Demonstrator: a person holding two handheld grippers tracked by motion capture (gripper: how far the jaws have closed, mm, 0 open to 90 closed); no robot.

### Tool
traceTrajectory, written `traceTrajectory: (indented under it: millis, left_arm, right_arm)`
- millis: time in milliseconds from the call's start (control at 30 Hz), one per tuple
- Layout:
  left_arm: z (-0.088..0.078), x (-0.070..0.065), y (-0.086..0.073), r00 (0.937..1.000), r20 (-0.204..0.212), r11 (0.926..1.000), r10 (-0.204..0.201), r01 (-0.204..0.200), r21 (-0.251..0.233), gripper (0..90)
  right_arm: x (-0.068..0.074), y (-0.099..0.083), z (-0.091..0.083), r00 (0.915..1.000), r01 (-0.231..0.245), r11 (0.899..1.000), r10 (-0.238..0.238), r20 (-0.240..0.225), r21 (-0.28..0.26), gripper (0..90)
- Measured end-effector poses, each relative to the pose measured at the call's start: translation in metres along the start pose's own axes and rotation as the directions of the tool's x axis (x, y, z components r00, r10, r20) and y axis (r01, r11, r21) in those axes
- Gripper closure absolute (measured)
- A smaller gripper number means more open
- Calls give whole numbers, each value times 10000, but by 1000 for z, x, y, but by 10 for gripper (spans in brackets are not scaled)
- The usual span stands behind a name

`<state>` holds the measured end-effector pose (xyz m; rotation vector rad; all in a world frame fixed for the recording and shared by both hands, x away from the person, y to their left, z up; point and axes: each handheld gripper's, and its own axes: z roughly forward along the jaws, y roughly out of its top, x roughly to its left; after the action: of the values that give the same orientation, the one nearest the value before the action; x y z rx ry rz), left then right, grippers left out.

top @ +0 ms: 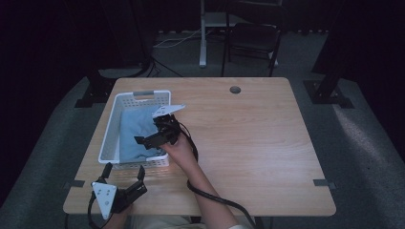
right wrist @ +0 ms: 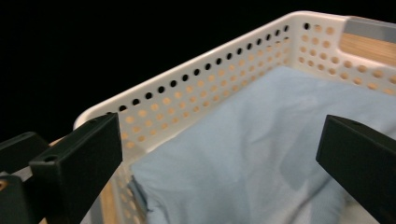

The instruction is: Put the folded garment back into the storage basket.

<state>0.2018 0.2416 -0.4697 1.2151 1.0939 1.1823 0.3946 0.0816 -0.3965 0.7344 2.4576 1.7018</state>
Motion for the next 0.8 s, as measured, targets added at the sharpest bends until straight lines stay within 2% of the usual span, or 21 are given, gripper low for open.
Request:
traceTrajectory:
  millis: [367,500,800]
  left_arm:
    - [0,0,0,10000,12,10000,4,-4,3,18]
    - [0,0,0,10000,14,10000,6,-6,4,18]
    - [0,0,0,10000,21,10000,-4,4,-6,17]
  right_arm:
    - [-2,-15,-10,9993,-352,9921,334,-165,-1207,5]
    - [-1,-18,-10,9997,-222,9935,217,-61,-1119,6]
    - [-1,-21,-23,9996,-174,9872,138,-236,-1588,6]
